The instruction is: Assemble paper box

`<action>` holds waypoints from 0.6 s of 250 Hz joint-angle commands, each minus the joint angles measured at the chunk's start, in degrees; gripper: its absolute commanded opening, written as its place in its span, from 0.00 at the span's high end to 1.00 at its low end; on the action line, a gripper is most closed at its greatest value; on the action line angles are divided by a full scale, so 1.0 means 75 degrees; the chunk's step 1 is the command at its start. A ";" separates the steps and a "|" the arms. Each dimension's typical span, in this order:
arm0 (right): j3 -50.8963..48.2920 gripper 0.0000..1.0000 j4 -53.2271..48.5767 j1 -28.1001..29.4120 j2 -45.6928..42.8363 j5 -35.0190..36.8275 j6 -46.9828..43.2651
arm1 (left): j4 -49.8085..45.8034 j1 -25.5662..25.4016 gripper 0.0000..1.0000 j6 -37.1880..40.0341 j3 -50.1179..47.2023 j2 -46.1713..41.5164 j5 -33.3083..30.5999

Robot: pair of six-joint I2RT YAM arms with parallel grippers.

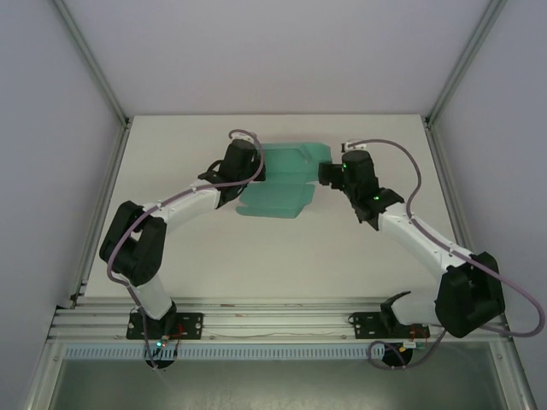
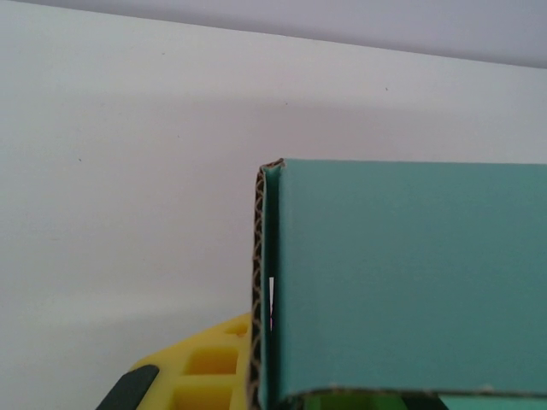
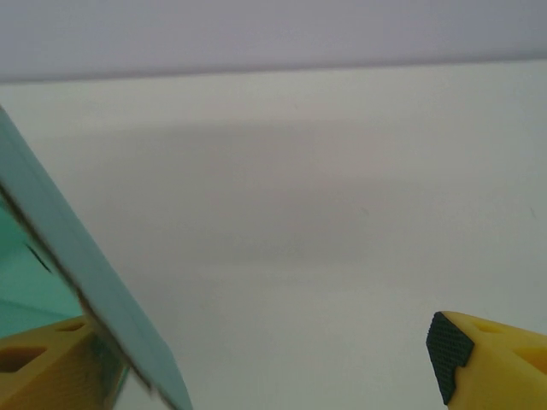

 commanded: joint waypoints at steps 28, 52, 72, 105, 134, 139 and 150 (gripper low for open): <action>-0.0374 0.10 -0.0445 -0.0156 -0.0029 -0.0207 0.0346 | -0.0224 0.0041 1.00 -0.0059 0.0241 0.0071 -0.0190; -0.0380 0.10 -0.0223 -0.0184 0.0079 -0.0410 0.0373 | -0.0273 0.0033 1.00 -0.0072 0.0263 0.0104 -0.0137; -0.0404 0.10 0.0129 -0.0185 0.0173 -0.0642 0.0373 | -0.0258 0.0039 1.00 -0.0054 0.0256 0.0134 -0.0025; -0.0370 0.10 0.0995 -0.0178 0.0400 -0.1280 0.0419 | -0.0239 0.0038 1.00 -0.0079 0.0304 0.0232 0.0202; -0.0099 0.10 0.1522 -0.0190 0.0833 -0.1802 0.0492 | -0.0223 0.0028 1.00 -0.0147 0.0333 0.0261 0.0399; -0.0036 0.10 0.1581 -0.0182 0.0913 -0.1852 0.0490 | -0.0212 0.0029 1.00 -0.0158 0.0329 0.0270 0.0435; 0.0074 0.10 0.1704 -0.0171 0.1095 -0.1896 0.0513 | -0.0205 0.0028 1.00 -0.0187 0.0326 0.0282 0.0460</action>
